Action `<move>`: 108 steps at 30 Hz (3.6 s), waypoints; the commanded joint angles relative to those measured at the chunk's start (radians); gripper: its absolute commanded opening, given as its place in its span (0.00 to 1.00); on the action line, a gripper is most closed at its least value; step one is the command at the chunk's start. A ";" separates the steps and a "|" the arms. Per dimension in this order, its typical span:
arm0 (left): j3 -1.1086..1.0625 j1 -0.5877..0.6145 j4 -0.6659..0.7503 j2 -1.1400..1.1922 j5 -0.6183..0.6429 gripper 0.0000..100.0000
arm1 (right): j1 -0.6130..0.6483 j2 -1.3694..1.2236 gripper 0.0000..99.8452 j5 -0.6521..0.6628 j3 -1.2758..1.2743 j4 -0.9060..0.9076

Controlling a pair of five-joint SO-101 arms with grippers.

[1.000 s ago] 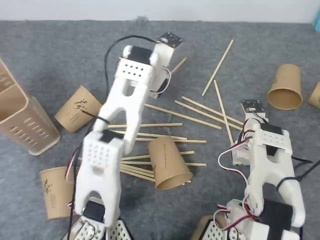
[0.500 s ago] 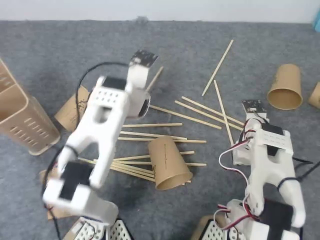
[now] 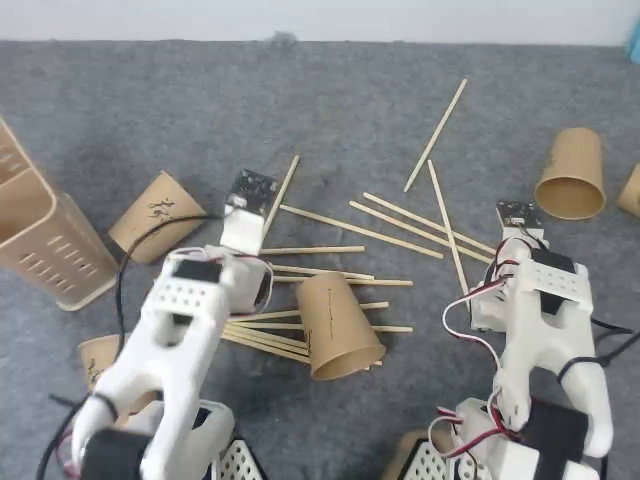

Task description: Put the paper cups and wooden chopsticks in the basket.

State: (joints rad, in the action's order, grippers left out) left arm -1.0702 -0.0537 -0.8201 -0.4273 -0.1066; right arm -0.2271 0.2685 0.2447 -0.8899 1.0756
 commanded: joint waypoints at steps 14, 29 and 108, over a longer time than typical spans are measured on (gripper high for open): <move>-0.335 0.017 0.032 -0.836 -0.020 0.21 | -0.007 0.050 0.18 -0.066 0.440 0.302; -0.377 0.094 0.046 -0.950 0.137 0.21 | 0.116 -0.453 0.18 -0.331 1.042 0.337; -0.039 0.158 0.236 -0.149 0.135 0.22 | 0.054 -0.932 0.01 0.180 2.464 0.728</move>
State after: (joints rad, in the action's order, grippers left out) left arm -1.1531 0.1013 -0.6084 -0.5792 0.0253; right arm -0.1412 -0.8163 0.4657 1.5390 1.7568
